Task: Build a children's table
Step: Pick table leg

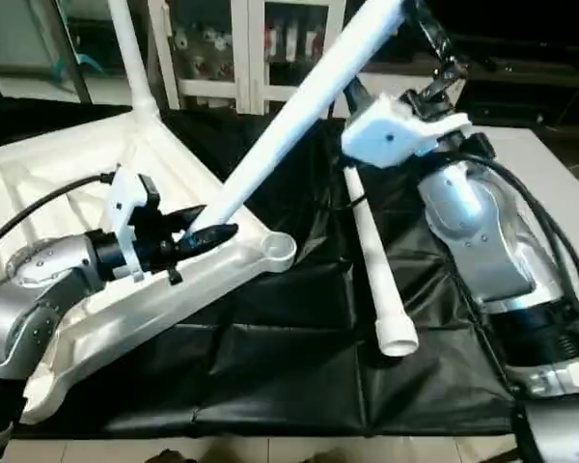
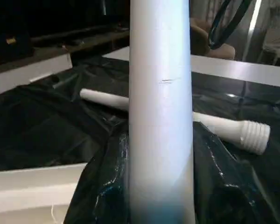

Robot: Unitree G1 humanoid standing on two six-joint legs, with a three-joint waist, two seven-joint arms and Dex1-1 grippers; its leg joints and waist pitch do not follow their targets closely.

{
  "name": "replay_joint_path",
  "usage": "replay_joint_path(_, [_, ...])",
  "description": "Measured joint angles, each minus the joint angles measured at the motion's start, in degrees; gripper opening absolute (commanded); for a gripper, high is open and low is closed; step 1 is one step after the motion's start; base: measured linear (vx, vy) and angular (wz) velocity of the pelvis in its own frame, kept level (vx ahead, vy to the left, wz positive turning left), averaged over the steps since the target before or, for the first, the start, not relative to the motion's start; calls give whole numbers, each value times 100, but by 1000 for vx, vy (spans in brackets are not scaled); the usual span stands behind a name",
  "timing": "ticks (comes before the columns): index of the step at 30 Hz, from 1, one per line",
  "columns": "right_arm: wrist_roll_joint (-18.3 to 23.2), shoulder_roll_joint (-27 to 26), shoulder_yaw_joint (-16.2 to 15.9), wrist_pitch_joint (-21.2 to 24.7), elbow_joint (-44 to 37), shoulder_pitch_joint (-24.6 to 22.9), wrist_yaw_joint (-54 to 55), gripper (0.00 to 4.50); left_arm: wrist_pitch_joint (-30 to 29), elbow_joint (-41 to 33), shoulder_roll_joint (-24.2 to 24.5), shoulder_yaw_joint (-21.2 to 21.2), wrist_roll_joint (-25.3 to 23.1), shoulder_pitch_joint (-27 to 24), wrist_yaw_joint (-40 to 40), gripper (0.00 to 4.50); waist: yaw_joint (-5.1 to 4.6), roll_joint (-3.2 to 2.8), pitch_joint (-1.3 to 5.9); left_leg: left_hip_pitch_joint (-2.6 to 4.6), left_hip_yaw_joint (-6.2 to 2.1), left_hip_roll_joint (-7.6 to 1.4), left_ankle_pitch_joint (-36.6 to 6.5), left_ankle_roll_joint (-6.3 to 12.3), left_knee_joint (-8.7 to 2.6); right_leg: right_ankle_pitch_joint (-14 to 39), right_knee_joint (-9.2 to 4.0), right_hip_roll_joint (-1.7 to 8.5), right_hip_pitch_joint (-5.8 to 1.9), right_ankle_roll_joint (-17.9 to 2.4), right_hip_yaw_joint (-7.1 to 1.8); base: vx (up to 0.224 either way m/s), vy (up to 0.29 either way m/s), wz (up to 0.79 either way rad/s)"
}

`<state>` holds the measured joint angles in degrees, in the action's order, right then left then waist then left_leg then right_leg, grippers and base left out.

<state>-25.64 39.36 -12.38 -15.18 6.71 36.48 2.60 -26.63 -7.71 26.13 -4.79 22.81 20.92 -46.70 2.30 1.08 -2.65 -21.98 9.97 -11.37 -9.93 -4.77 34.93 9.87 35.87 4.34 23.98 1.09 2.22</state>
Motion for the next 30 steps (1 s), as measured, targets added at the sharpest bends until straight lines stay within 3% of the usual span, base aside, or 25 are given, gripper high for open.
replay_joint_path(5, [-324,42,-53,-190,262,24,124,450,-158,2,31,-1,0,5,4,139,-37,19,-6,-2,-4,0,0,0,11,0,9,0,1,0,1,0,0,0])
replay_joint_path(16, [-1109,88,-210,-362,1260,669,412,450,-316,-96,358,-120,-56,3,-167,139,-52,31,-3,-5,-4,-4,-1,2,21,-2,15,-3,1,-2,2,0,0,0])
replay_joint_path(21, [-1184,81,-383,-497,1606,717,306,396,-333,-112,503,-180,-177,-8,-223,139,-43,35,-4,-8,-4,-4,-3,6,30,-2,18,-2,1,-2,1,0,0,0])
replay_joint_path(30, [-1273,65,-387,-670,1742,687,235,322,-333,-118,540,-180,-206,-8,-199,139,-48,39,-5,-9,-4,-6,-4,7,40,-2,25,-3,1,-2,0,0,0,0])
